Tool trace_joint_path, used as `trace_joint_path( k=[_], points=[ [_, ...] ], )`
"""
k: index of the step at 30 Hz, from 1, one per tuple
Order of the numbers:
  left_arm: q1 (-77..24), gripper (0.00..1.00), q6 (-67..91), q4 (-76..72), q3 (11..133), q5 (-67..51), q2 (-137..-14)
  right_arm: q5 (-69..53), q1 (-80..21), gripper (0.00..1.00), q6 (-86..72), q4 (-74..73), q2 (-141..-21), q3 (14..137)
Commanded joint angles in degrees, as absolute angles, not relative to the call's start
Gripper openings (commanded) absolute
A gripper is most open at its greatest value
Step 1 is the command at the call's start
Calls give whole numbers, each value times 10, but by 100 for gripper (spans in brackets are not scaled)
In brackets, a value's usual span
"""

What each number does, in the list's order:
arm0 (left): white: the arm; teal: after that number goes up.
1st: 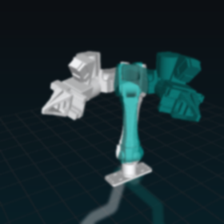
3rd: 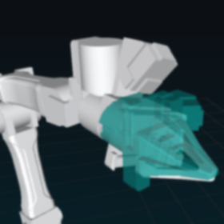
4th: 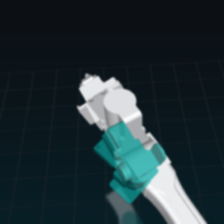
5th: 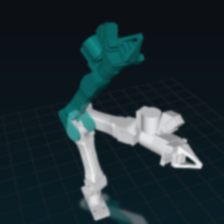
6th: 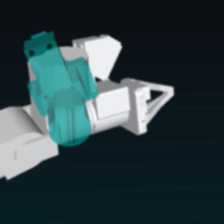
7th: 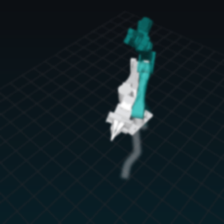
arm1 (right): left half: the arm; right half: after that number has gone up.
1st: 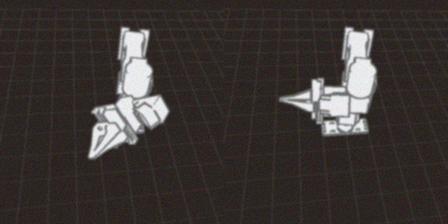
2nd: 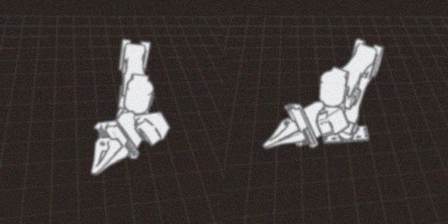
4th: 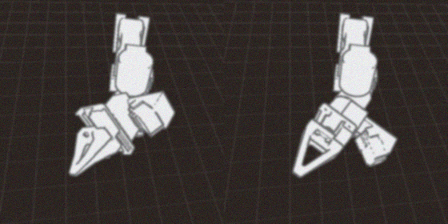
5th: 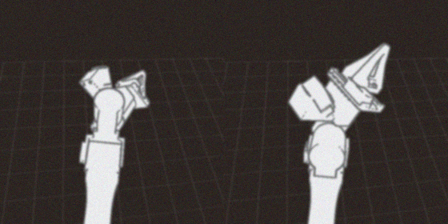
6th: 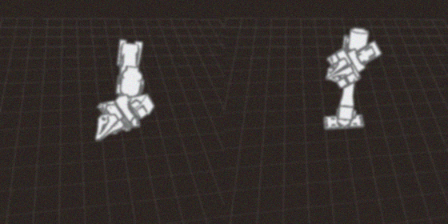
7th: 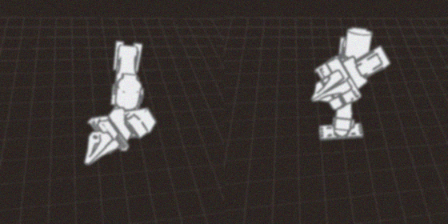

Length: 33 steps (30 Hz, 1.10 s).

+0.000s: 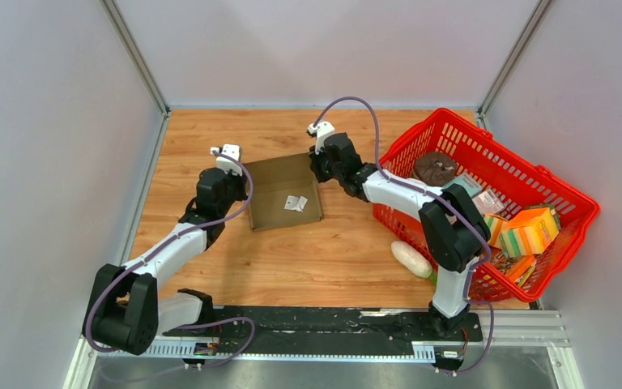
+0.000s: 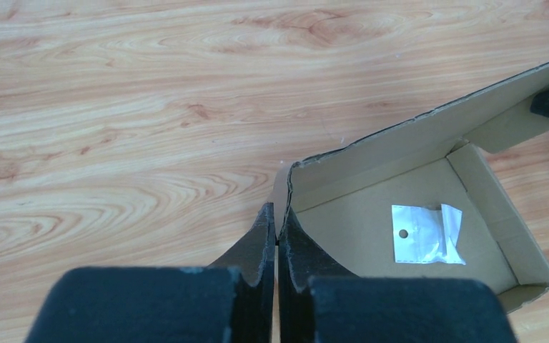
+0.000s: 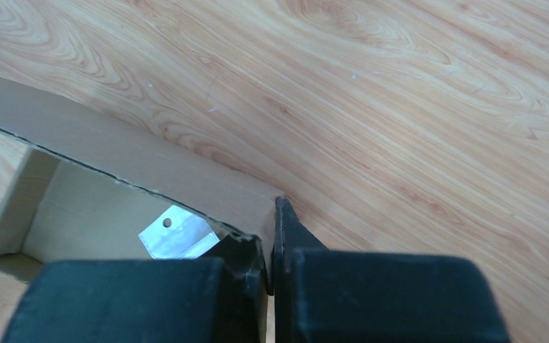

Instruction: Fold the paper box

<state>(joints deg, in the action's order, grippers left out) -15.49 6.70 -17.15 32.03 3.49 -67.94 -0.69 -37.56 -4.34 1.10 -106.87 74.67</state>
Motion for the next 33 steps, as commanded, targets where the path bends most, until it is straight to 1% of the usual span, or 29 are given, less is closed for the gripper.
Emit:
trace_joint_path(
  k=[1,3,4,6,7,9,12,18,24,28,33],
  points=[
    [-164,0,99,-209,330,83,-685,67,-387,0,-66,78,-1035,724],
    [-185,0,131,-216,340,126,-697,128,-403,0,-78,108,-1029,715],
    [-194,0,150,-228,340,167,-700,149,-409,0,-85,118,-1029,709],
    [-235,0,153,-282,335,217,-718,213,-426,0,-98,140,-1038,708],
    [-244,0,154,-298,332,261,-724,234,-431,0,-99,142,-1042,712],
    [-260,0,167,-342,320,279,-738,311,-449,0,-108,146,-1056,720],
    [-266,0,186,-400,294,313,-749,367,-465,0,-121,159,-1056,717],
    [-273,0,221,-469,240,323,-752,418,-491,0,-123,258,-1037,646],
    [-289,0,263,-484,232,322,-780,427,-497,0,-139,356,-1041,573],
    [-308,0,271,-497,216,335,-782,442,-511,0,-150,361,-1045,556],
    [-332,1,293,-559,168,352,-782,453,-527,0,-135,453,-1033,501]
  ],
)
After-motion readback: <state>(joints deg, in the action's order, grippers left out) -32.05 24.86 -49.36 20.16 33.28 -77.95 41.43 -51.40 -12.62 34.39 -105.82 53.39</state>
